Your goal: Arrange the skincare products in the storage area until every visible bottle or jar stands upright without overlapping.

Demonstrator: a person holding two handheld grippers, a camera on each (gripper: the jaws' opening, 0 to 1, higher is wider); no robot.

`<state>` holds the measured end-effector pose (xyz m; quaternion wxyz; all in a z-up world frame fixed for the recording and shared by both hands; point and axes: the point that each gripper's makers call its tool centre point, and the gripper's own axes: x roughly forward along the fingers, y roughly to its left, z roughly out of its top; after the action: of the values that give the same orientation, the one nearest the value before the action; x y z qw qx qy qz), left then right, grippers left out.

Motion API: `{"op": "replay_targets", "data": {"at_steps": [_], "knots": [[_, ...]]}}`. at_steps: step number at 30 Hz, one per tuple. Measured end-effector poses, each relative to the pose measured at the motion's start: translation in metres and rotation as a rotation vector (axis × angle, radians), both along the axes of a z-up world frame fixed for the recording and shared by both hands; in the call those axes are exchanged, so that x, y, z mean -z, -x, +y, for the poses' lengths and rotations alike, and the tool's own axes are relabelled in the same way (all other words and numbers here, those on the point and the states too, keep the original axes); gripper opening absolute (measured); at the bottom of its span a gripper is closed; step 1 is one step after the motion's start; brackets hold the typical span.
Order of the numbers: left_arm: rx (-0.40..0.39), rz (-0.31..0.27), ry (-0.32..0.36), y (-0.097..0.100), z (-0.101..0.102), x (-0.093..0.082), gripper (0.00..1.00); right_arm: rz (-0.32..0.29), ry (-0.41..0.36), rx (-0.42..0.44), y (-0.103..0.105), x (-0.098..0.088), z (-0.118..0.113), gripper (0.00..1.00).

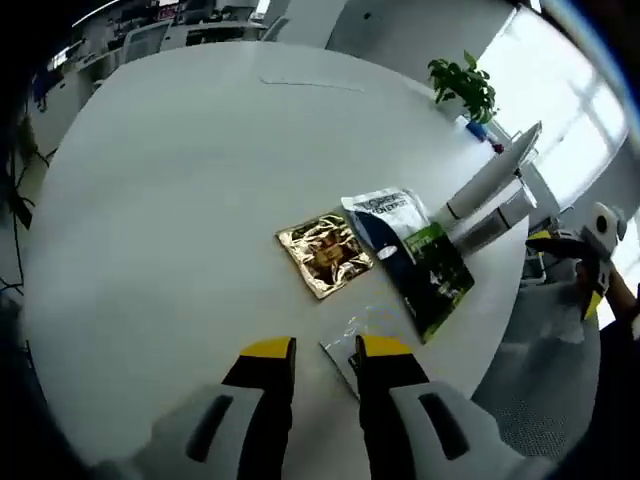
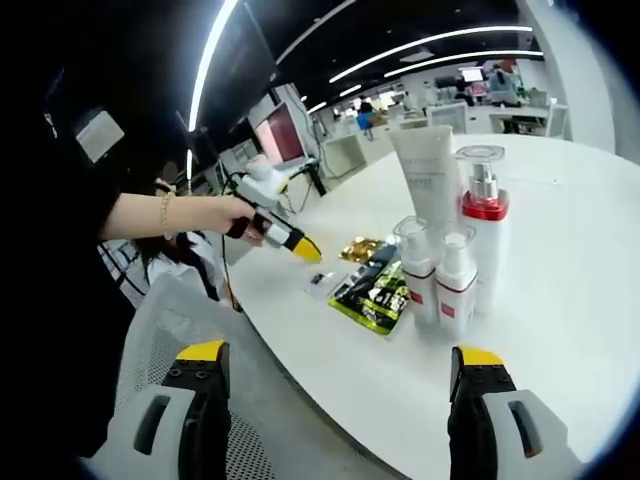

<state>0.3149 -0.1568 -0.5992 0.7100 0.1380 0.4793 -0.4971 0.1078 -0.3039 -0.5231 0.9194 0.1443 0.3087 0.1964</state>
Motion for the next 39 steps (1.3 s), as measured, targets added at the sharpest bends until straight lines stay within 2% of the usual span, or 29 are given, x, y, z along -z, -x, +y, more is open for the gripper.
{"op": "replay_targets", "data": {"at_steps": [1, 2, 5, 7, 9, 11, 13, 16, 24, 28, 39], "knots": [[0.003, -0.004, -0.004, 0.001, 0.002, 0.001, 0.23, -0.001, 0.001, 0.0, 0.0, 0.0, 0.0, 0.93], [0.012, -0.011, -0.006, 0.013, 0.002, 0.001, 0.24, -0.001, 0.001, -0.001, 0.0, 0.0, 0.0, 0.93], [0.051, -0.042, 0.029, 0.014, -0.001, -0.001, 0.26, 0.001, 0.0, -0.006, 0.0, 0.001, 0.001, 0.93], [0.088, -0.066, 0.047, 0.026, -0.001, -0.003, 0.26, 0.002, 0.002, -0.008, 0.0, 0.001, 0.001, 0.93], [0.161, -0.108, 0.07, 0.026, -0.004, -0.004, 0.29, 0.004, 0.001, -0.007, 0.0, 0.001, 0.001, 0.93], [0.195, -0.169, 0.088, 0.025, -0.007, -0.004, 0.31, 0.003, 0.0, -0.007, 0.0, 0.001, 0.0, 0.93], [0.214, -0.208, 0.078, 0.033, -0.01, -0.003, 0.32, 0.005, 0.0, -0.007, 0.0, 0.002, 0.0, 0.93], [0.247, -0.252, 0.061, 0.026, -0.005, 0.006, 0.32, 0.007, 0.0, -0.009, 0.001, 0.002, 0.001, 0.93], [0.28, -0.297, 0.047, 0.032, -0.007, 0.017, 0.34, 0.011, 0.0, -0.005, 0.001, 0.002, 0.001, 0.93], [0.295, -0.331, 0.034, 0.03, -0.007, 0.016, 0.34, 0.013, -0.001, -0.005, 0.001, 0.003, 0.001, 0.93], [0.297, -0.342, 0.036, 0.032, -0.016, 0.015, 0.34, 0.014, -0.005, -0.004, 0.001, 0.003, 0.001, 0.93]]}}
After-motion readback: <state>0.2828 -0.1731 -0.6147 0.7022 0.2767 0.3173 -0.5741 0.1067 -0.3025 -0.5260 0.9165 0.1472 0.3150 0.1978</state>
